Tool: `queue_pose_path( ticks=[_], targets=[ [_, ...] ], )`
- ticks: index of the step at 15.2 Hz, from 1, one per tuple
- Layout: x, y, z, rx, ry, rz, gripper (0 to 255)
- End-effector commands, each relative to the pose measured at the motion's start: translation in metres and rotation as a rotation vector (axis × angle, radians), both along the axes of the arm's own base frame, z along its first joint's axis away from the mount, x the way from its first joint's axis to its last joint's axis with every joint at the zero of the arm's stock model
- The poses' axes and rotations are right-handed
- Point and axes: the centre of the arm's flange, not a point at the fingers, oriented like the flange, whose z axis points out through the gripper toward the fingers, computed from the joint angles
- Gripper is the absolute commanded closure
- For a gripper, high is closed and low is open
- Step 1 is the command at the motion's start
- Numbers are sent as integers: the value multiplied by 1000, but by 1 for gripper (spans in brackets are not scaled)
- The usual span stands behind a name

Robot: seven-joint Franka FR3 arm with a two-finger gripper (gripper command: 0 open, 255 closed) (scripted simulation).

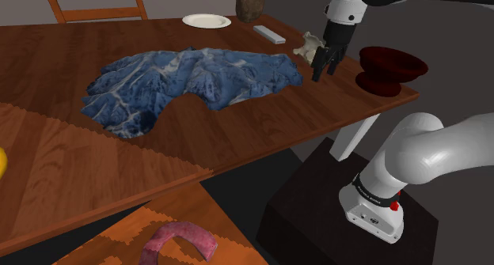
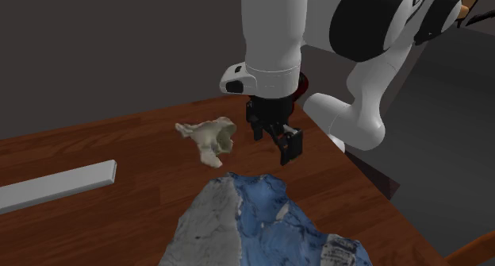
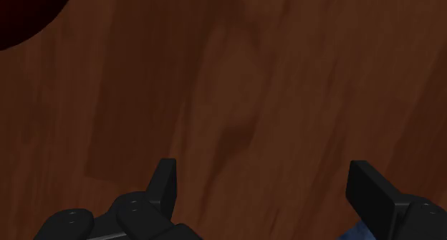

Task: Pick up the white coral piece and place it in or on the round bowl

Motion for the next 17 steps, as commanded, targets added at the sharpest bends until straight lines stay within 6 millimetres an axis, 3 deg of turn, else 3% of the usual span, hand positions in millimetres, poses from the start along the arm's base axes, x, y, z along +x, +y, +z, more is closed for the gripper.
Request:
queue_pose_path(
  ticks=[1,13,17],
  targets=[
    [0,0,0,0,0,0,0],
    [80,-103,85,10,-10,121,0],
    [79,-101,64,10,-10,121,0]
  ],
)
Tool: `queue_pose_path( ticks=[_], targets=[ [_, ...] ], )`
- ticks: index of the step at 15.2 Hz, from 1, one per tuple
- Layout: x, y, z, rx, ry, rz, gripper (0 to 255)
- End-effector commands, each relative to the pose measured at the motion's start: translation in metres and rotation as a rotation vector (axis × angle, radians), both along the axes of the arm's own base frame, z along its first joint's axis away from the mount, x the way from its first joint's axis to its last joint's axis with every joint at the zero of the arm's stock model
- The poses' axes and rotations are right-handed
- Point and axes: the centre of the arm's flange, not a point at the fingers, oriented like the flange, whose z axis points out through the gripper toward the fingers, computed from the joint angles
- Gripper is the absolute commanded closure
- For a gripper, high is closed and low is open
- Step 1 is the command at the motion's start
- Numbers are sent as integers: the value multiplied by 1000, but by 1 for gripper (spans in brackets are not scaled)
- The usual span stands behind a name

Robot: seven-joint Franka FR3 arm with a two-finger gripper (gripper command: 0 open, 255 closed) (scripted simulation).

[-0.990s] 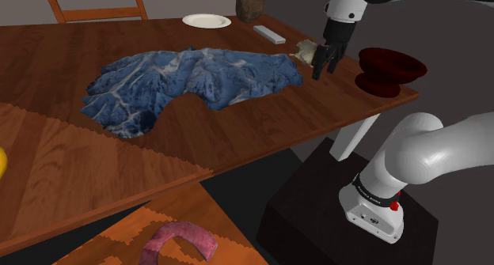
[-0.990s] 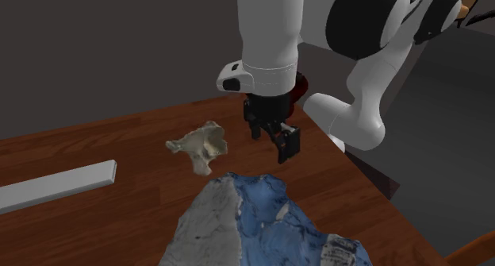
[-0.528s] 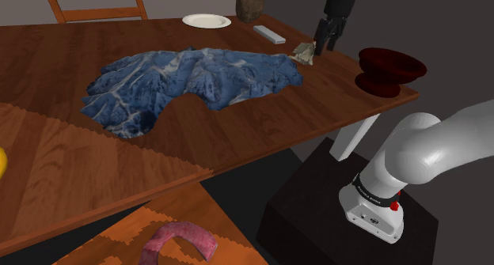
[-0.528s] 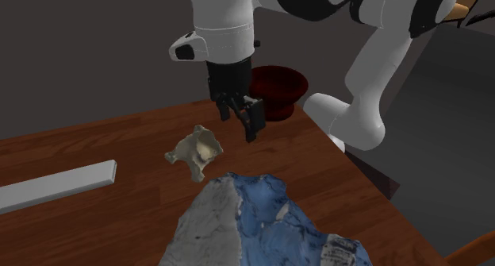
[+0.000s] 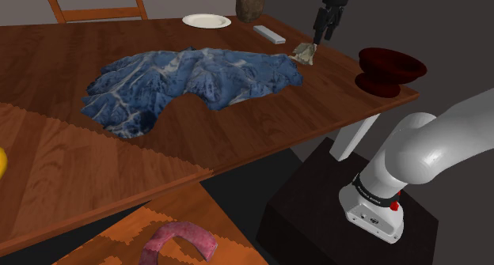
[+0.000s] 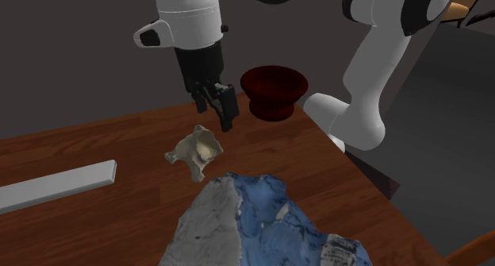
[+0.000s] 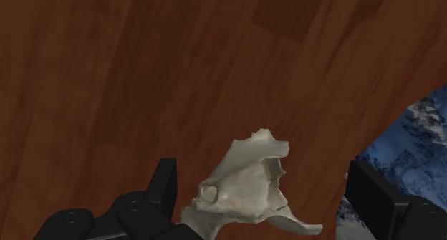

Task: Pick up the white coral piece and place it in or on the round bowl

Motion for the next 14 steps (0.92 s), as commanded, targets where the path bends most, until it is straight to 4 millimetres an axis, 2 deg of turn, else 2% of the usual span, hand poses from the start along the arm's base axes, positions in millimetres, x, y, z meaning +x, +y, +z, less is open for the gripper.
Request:
queue_pose_path(
  ticks=[1,4,11,12,14],
  targets=[
    [0,1,-10,0,0,1,0],
    [-1,1,-24,0,0,1,0],
    [-1,1,-24,0,0,1,0],
    [-1,1,-24,0,0,1,255],
    [-1,1,-24,0,0,1,255]
  ],
)
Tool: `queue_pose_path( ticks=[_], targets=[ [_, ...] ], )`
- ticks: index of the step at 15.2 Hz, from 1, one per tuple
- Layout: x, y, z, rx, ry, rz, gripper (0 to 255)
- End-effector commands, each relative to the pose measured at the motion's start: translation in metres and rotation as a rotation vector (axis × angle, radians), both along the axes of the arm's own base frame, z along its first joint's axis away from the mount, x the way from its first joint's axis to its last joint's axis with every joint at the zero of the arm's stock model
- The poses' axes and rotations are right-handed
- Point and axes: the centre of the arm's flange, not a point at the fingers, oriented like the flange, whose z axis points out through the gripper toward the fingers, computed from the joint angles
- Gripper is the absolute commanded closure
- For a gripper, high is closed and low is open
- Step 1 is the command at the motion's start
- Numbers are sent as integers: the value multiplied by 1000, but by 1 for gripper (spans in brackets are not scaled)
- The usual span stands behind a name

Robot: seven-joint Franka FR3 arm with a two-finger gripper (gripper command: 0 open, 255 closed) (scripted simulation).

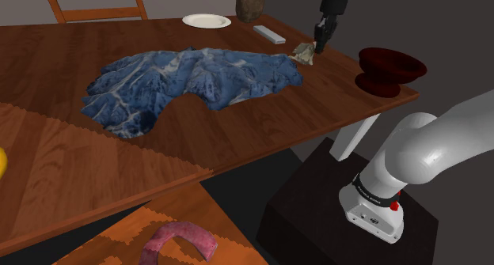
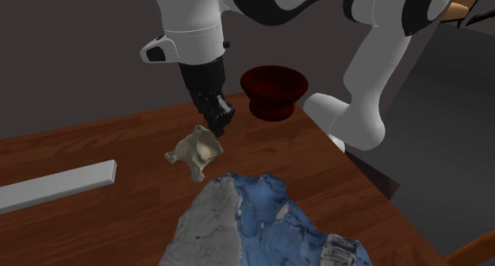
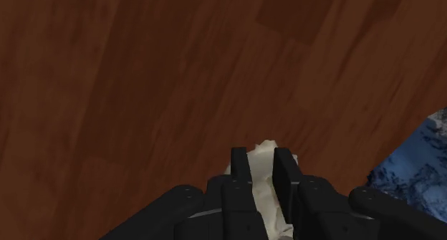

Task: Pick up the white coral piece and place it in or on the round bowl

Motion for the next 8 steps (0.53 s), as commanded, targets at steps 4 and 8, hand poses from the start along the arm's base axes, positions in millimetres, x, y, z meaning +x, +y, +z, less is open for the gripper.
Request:
queue_pose_path(
  ticks=[4,8],
  targets=[
    [0,0,0,0,0,0,255],
    [0,0,0,0,0,0,0]
  ],
)
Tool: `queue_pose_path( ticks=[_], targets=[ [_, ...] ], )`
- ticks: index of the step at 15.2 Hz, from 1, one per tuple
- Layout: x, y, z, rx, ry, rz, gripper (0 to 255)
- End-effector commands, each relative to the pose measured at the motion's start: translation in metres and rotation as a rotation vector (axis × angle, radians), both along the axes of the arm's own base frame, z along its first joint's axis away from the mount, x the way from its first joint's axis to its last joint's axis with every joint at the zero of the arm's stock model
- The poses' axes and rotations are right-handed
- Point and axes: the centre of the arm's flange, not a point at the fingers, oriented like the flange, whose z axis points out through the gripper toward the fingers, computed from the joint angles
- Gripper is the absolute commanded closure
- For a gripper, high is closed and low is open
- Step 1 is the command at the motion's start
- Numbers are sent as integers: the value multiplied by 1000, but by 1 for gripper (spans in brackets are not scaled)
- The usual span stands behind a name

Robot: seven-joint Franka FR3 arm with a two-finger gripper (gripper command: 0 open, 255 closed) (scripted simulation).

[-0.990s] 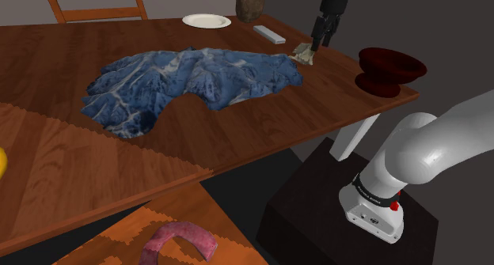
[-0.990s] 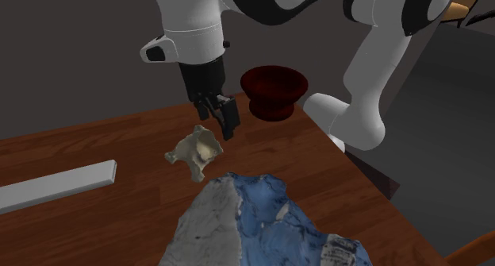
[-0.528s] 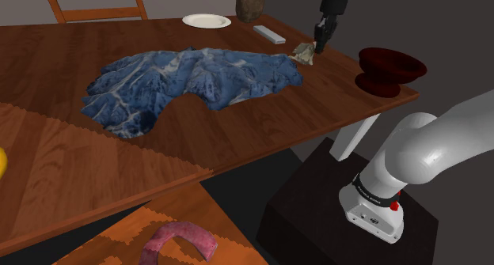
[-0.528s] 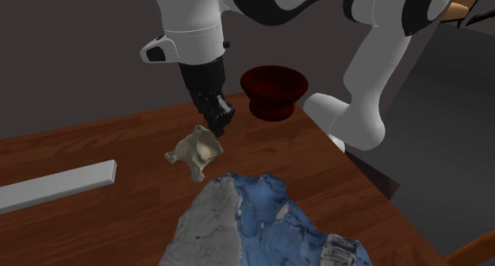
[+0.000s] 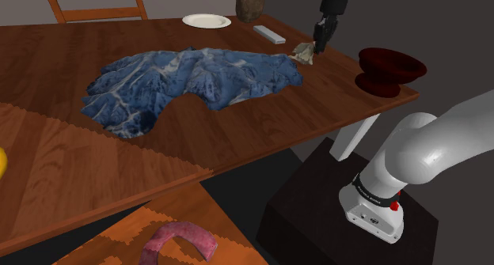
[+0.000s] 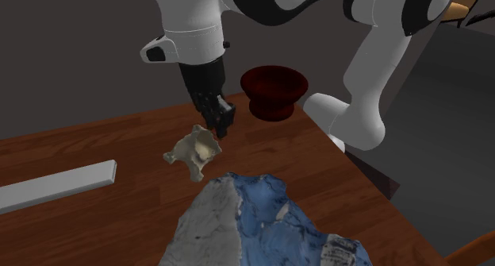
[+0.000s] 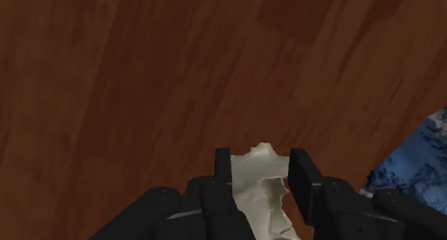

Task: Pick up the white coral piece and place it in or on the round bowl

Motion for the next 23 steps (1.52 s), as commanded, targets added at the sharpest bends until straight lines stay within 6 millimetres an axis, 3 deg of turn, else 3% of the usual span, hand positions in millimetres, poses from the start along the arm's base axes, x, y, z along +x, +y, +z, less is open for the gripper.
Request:
queue_pose_path(
  ticks=[1,5,6,13,21,22,23],
  targets=[
    [24,1,5,-29,78,14,0],
    [120,9,4,-146,393,70,0],
    [125,9,3,-153,411,73,0],
    [108,5,-33,-153,411,73,0],
    [108,5,-33,-153,411,73,0],
    [108,5,-33,-153,411,73,255],
    [108,5,-33,-153,411,73,255]
  ],
)
